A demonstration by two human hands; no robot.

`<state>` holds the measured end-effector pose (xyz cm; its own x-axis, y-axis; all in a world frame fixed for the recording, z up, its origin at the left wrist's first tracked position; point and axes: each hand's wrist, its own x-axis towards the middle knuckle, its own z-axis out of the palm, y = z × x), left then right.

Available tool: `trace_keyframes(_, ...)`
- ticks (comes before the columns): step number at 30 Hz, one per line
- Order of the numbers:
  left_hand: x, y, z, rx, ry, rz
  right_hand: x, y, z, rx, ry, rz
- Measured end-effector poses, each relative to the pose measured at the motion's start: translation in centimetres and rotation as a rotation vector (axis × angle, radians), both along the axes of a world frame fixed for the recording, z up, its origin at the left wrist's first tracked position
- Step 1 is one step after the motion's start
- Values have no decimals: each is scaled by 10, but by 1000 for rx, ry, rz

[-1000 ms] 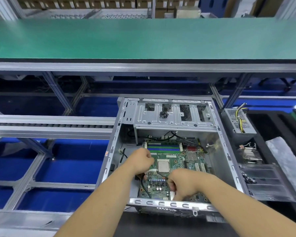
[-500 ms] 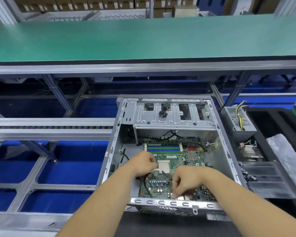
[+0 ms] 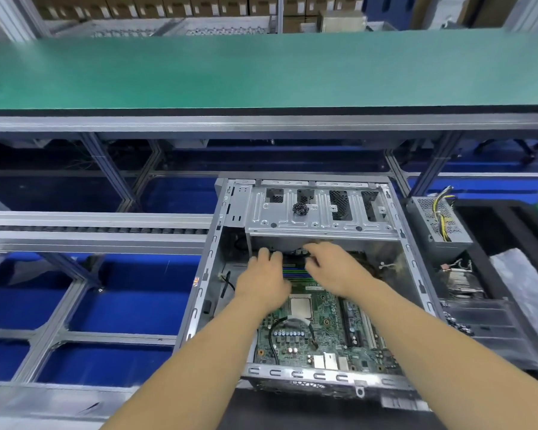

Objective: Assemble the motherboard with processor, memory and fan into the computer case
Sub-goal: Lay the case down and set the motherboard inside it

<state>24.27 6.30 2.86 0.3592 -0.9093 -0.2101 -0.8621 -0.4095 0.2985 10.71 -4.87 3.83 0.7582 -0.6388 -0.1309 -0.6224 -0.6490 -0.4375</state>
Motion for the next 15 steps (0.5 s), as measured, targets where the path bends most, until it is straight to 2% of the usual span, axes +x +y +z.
trace_keyframes(3,-6,-5,-3,76,-18,-52,31,2,-12,33,66,64)
trace_keyframes(7,1,2,-13,66,-4,-43,54,-8,-23,87,232,-41)
trace_keyframes(10,6,2,-16,67,9,-10,59,-14,-28,16,291,-98)
trace_keyframes(15,5,1,-19,90,72,21,73,-16,-31,28,384,-98)
